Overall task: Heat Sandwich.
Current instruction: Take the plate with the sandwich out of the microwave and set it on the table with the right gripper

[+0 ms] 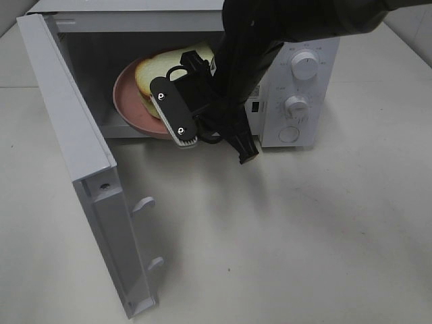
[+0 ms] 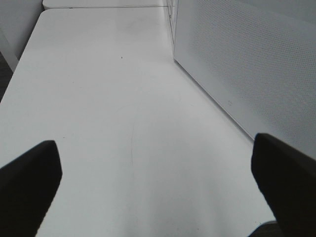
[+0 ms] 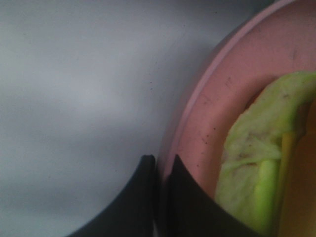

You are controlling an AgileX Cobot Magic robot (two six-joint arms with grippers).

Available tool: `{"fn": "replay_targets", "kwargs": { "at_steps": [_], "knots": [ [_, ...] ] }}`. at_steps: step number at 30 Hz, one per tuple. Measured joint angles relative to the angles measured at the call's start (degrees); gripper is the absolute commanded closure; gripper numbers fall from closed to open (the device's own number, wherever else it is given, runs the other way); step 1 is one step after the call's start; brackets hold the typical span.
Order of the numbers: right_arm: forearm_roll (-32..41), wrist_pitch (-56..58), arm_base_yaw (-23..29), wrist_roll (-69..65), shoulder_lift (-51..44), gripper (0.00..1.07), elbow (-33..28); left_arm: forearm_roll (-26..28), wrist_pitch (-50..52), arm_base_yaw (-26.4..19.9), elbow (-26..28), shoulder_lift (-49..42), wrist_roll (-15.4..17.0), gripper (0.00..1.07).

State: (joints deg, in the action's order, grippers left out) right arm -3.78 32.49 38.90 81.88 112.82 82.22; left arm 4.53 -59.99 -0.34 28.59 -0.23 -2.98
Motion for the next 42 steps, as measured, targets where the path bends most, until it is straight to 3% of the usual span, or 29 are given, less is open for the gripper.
{"fn": "replay_targets", "kwargs": {
  "at_steps": [42],
  "knots": [
    [2.8,-4.3,0.2,-1.4,-27.7,1.07,-35.0,0.0,0.0,0.0,0.0,0.0,0.0,0.07]
  ]
}}
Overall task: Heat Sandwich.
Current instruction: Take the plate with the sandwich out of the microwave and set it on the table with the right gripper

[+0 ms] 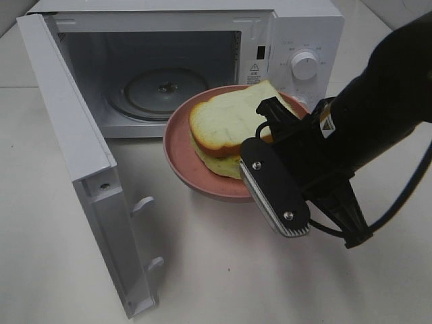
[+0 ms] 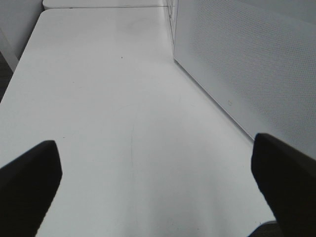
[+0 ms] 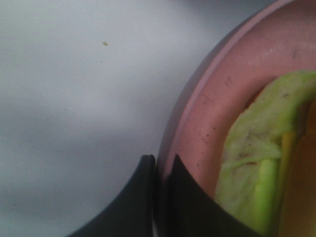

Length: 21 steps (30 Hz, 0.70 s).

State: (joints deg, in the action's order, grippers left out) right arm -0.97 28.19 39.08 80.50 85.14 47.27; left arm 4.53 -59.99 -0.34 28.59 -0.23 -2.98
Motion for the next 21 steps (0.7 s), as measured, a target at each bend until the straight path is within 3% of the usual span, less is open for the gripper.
{"fn": "replay_targets", "kwargs": {
  "at_steps": [21],
  "knots": [
    [-0.1,0.1,0.0,-8.8,-14.3,1.07,-13.6,0.0,0.0,0.0,0.0,0.0,0.0,0.07]
  ]
}}
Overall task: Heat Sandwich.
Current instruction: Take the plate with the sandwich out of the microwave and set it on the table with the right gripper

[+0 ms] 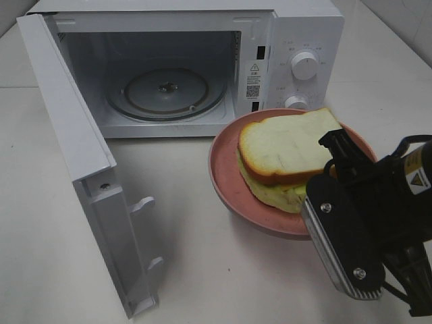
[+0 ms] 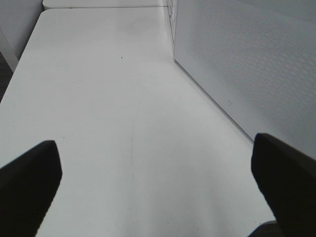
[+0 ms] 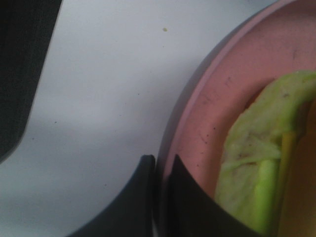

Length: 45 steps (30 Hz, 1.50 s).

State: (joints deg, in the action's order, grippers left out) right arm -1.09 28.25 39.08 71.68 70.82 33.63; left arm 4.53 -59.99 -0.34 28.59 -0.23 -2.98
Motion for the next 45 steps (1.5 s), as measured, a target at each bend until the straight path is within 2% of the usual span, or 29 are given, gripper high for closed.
{"fn": "replay_targets", "kwargs": {
  "at_steps": [8,21,31,41,45],
  "knots": [
    [-6.1,0.2,0.0,-10.8,-4.3,1.07,-3.3,0.0,0.0,0.0,0.0,0.0,0.0,0.07],
    [-23.8,4.8,0.0,-43.5,-5.1,1.07,-4.4,0.0,0.0,0.0,0.0,0.0,0.0,0.07],
    [-29.4,8.2,0.0,-60.4,-5.1,1.07,-4.4,0.0,0.0,0.0,0.0,0.0,0.0,0.07],
    [-31.3,9.3,0.0,-71.7,-5.1,1.07,-4.4,0.0,0.0,0.0,0.0,0.0,0.0,0.07],
    [-35.6,10.8,0.0,-79.9,-4.9,1.07,-4.4,0.0,0.0,0.0,0.0,0.0,0.0,0.07]
  ]
}}
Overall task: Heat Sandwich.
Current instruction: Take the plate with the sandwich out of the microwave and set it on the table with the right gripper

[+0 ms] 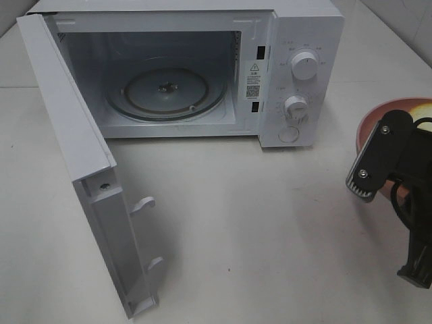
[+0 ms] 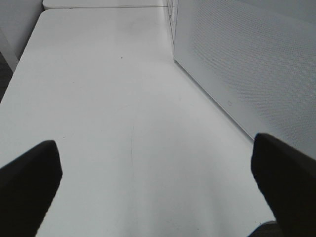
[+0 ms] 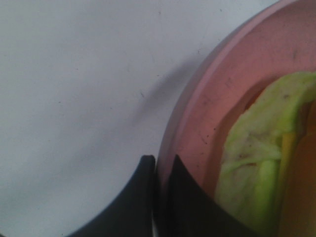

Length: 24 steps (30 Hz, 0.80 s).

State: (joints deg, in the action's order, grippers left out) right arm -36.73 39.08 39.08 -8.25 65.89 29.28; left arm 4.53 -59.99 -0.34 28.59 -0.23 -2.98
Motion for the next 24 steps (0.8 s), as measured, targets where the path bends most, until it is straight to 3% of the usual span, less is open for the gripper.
{"fn": "replay_targets", "kwargs": {
  "at_steps": [14,24],
  "knots": [
    [-4.8,1.1,0.0,-11.7,7.8,1.07,0.8,0.0,0.0,0.0,0.0,0.0,0.0,0.07],
    [-6.4,0.8,-7.4,-16.4,13.7,1.07,4.8,0.0,0.0,0.0,0.0,0.0,0.0,0.07]
  ]
}}
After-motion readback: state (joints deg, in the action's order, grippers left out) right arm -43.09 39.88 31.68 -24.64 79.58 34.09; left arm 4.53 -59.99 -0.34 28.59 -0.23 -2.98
